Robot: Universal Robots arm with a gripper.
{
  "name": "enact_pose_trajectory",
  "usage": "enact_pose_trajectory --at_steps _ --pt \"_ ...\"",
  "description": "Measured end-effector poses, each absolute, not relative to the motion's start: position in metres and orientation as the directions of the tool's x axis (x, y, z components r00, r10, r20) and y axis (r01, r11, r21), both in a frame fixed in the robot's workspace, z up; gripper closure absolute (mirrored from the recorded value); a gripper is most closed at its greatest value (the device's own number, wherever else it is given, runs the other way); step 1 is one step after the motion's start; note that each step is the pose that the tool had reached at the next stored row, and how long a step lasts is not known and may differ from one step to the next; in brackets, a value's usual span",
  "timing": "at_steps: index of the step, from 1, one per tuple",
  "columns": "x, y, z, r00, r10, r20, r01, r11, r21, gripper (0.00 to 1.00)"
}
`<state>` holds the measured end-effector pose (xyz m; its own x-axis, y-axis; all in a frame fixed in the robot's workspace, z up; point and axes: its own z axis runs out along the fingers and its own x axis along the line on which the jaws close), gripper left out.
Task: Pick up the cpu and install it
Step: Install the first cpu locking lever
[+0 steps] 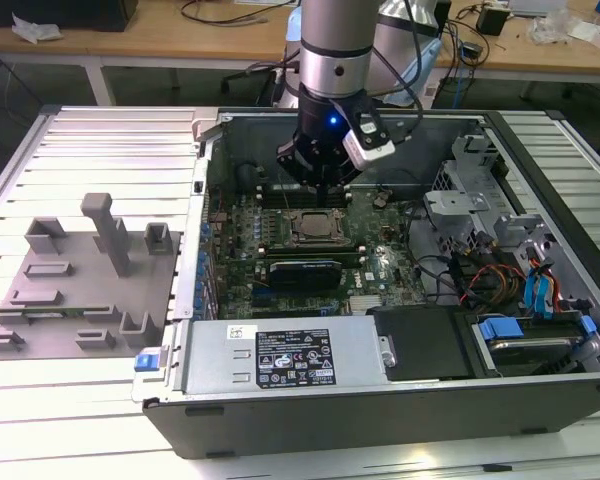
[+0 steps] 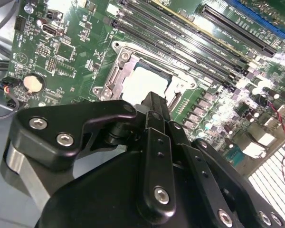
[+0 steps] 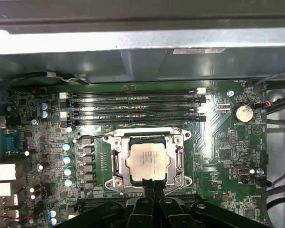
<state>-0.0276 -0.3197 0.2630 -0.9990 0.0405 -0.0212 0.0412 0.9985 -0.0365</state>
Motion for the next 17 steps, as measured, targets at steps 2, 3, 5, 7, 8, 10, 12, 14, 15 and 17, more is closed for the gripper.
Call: enact_pose_trajectory --at_steps 2,3,5,7,8,10,12,14,15,17 --pt "-0.0276 -0.3197 0.2660 -0.999 0.041 -0.021 0.041 0.998 -0.037 0.89" --pt "-0.0276 -0.3197 0.2673 -0.999 0.040 -0.021 0.041 0.998 -0.037 0.89" --pt "-0.0276 -0.3197 0.2702 -0.999 0.040 -0.021 0.041 0.998 -0.037 0.89" --pt "-0.0276 -0.3197 0.2707 -0.999 0.040 -0.021 0.041 0.998 -0.036 0.89" --pt "-0.0276 -0.3197 0.2707 -0.999 0.040 -0.021 0.041 0.998 -0.036 0.89" --pt "-0.0276 -0.3197 0.2710 -0.999 0.040 -0.021 0.041 0.998 -0.037 0.89" --pt "-0.0276 -0.3197 0.2710 -0.999 0.040 -0.021 0.041 0.998 -0.036 0.89" --pt "-0.0282 -0.3197 0.2710 -0.999 0.040 -0.021 0.041 0.998 -0.037 0.89" --pt "-0.0290 -0.3197 0.2710 -0.999 0.040 -0.021 0.041 0.998 -0.037 0.89" --pt "-0.0314 -0.3196 0.2710 -0.999 0.040 -0.021 0.041 0.998 -0.037 0.89"
